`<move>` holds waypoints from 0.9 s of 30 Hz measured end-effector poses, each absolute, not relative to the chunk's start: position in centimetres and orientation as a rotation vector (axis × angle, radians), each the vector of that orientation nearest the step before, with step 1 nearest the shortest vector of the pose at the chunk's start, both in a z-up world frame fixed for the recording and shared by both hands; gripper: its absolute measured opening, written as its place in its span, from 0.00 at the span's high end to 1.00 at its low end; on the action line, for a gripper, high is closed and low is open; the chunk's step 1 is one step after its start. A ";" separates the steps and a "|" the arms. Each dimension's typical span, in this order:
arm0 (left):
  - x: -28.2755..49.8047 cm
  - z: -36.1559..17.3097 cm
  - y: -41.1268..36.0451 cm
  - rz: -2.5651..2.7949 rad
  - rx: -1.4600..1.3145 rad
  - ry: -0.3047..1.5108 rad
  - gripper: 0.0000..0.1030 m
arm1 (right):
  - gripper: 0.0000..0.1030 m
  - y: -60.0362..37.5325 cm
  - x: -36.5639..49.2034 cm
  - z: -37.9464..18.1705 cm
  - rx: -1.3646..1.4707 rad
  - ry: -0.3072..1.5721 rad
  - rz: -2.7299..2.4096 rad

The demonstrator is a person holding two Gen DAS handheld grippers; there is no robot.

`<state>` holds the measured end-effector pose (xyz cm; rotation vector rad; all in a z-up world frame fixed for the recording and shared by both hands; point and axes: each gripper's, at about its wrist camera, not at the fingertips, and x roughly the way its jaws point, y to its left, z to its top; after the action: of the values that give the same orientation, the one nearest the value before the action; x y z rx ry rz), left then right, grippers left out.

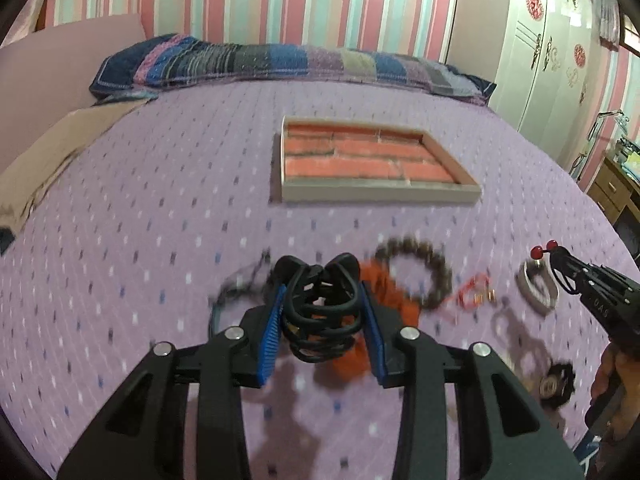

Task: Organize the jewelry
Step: 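Carry the claw clip in the left tool while the right tool carries the hair tie to the tray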

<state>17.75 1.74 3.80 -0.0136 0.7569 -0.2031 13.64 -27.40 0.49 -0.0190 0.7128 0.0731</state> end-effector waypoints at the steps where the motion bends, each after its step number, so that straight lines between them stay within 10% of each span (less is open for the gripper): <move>1: 18.7 4.3 1.5 -0.205 -0.011 0.748 0.64 | 0.96 -27.3 14.4 0.8 -0.023 0.707 0.076; 27: 53.5 -1.3 -6.4 -0.149 0.028 0.983 0.64 | 0.96 -25.9 51.1 -2.7 -0.039 0.895 0.066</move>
<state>53.53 -6.45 -1.29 0.0277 0.9829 -0.1491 51.06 -25.94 -2.67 -0.0391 0.8948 0.0665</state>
